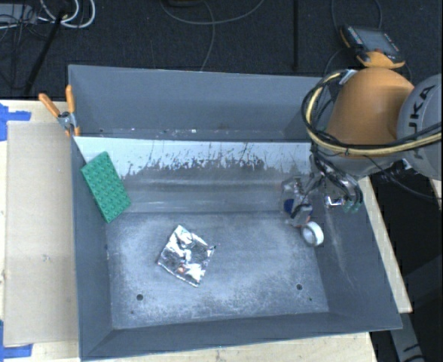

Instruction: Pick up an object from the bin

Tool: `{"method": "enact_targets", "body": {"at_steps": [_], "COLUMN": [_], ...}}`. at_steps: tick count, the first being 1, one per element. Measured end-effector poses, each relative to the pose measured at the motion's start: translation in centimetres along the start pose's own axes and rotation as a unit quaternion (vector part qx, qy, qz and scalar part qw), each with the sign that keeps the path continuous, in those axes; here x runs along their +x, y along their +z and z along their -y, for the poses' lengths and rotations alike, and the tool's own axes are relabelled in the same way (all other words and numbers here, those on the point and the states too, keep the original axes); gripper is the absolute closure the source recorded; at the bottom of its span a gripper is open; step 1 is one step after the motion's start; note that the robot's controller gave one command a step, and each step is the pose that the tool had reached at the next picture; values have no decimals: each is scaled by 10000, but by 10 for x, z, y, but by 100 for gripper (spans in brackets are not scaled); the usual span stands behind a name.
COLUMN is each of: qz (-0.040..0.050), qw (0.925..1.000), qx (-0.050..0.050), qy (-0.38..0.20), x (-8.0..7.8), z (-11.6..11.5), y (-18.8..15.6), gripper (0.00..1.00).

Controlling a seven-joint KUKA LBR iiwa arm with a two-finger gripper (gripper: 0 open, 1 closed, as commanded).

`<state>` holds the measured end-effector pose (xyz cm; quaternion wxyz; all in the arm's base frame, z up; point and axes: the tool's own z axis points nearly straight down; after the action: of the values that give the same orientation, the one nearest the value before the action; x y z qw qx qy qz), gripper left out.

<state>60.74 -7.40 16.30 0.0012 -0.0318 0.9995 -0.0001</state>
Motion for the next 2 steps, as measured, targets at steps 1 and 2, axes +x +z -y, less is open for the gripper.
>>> {"method": "enact_targets", "body": {"at_steps": [1, 2], "qz": [-34, -23], "qw": [9999, 9916], "qx": [-2, -1], "qy": [161, 1295], "x": [7, 8], "z": [27, 30], "y": [42, 53], "gripper": [100, 100]}}
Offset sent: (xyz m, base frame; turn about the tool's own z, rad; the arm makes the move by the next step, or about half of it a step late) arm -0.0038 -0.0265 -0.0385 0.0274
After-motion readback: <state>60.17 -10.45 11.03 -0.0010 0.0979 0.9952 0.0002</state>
